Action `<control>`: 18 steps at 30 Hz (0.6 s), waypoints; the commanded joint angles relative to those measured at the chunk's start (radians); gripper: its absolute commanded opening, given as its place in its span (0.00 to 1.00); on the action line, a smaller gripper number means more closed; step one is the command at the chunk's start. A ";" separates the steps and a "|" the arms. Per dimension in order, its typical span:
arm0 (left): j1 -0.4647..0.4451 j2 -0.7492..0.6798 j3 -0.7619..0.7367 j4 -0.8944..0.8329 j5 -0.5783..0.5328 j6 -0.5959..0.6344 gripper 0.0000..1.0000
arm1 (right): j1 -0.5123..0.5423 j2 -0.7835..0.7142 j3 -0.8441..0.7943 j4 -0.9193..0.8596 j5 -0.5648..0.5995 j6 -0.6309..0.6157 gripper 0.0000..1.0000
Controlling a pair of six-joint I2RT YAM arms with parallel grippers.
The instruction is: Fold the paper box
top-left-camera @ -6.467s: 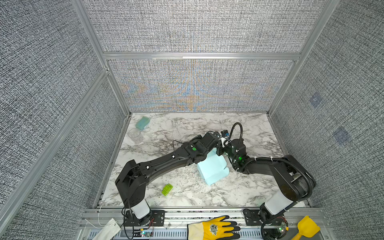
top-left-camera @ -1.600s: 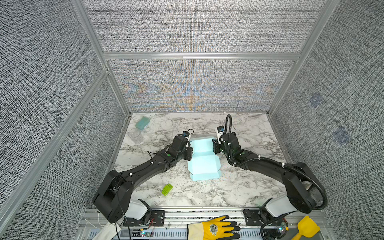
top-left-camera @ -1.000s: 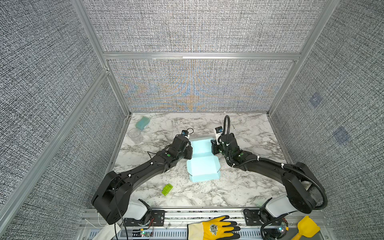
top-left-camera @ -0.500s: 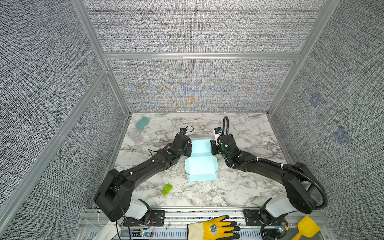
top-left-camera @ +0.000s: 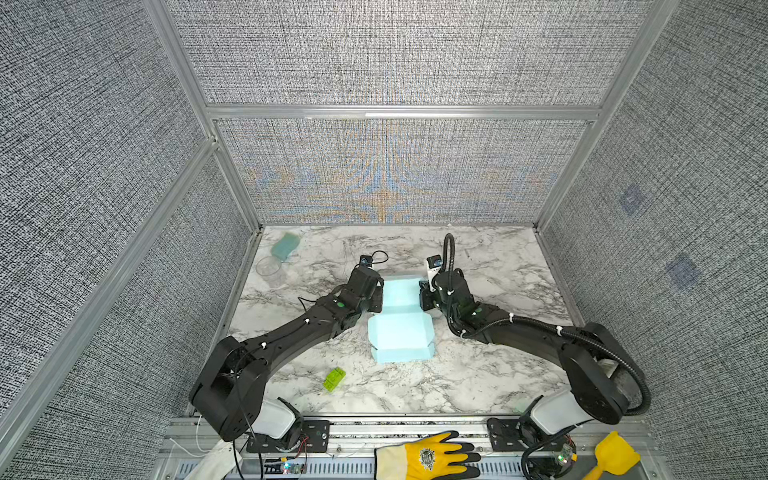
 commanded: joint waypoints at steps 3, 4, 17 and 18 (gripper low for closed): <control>-0.002 -0.015 -0.016 0.065 -0.017 -0.002 0.00 | 0.003 0.029 0.018 -0.017 -0.053 0.022 0.00; -0.002 -0.021 -0.026 0.074 -0.022 -0.002 0.00 | 0.001 0.035 0.019 -0.016 -0.053 0.028 0.00; -0.002 -0.011 -0.086 0.143 -0.079 0.013 0.00 | -0.048 0.046 -0.024 0.055 -0.147 0.048 0.32; -0.002 -0.006 -0.084 0.142 -0.082 0.013 0.00 | -0.049 0.048 -0.029 0.061 -0.155 0.048 0.34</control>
